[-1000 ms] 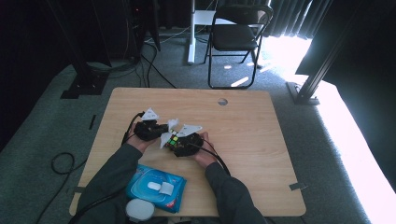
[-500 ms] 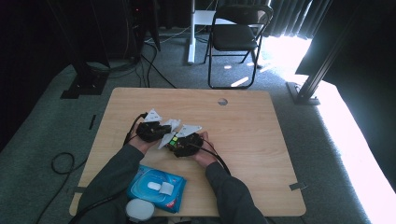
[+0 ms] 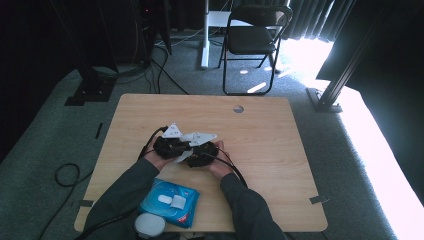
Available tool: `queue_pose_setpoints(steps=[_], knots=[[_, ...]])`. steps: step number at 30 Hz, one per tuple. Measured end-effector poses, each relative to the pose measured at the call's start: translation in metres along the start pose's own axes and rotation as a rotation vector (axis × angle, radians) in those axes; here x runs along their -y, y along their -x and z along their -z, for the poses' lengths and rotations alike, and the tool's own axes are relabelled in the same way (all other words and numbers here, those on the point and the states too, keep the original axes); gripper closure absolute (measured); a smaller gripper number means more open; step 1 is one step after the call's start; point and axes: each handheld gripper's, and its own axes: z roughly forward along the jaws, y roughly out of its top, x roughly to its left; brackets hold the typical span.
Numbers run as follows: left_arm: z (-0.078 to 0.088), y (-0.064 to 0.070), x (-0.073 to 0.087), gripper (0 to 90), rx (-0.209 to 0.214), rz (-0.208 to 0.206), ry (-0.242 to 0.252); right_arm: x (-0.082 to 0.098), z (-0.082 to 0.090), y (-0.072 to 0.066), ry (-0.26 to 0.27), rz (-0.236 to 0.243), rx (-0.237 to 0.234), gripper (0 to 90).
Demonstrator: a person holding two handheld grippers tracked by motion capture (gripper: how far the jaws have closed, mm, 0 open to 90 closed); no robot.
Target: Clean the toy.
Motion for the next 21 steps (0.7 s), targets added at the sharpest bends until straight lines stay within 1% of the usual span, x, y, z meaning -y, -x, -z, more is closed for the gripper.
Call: queue_pose_setpoints(steps=[2, 5, 7, 11, 14, 17, 21], knots=[[0.0, 0.001, 0.0, 85.2, 0.004, -0.006, -0.003, 0.001, 0.001, 0.001, 0.002, -0.008, 0.003, 34.3], [0.001, 0.0, 0.001, 85.2, 0.019, 0.007, 0.006, 0.001, 0.001, 0.002, 0.003, -0.006, 0.004, 34.3], [0.002, 0.0, 0.002, 85.2, 0.016, 0.007, 0.011, 0.001, 0.002, 0.001, 0.004, -0.008, 0.005, 34.3], [0.004, -0.004, 0.004, 85.3, -0.005, 0.016, 0.01, 0.001, 0.002, 0.001, 0.005, -0.008, 0.002, 34.3], [0.008, -0.011, 0.008, 85.3, -0.028, 0.034, 0.013, 0.002, 0.003, 0.001, 0.006, -0.009, 0.002, 34.3], [0.011, -0.017, 0.011, 85.4, -0.048, 0.057, 0.019, 0.004, 0.004, 0.002, 0.006, -0.001, 0.002, 34.3], [0.014, -0.025, 0.016, 85.7, -0.067, 0.087, 0.025, 0.005, 0.006, 0.003, 0.005, -0.009, 0.004, 34.3]])
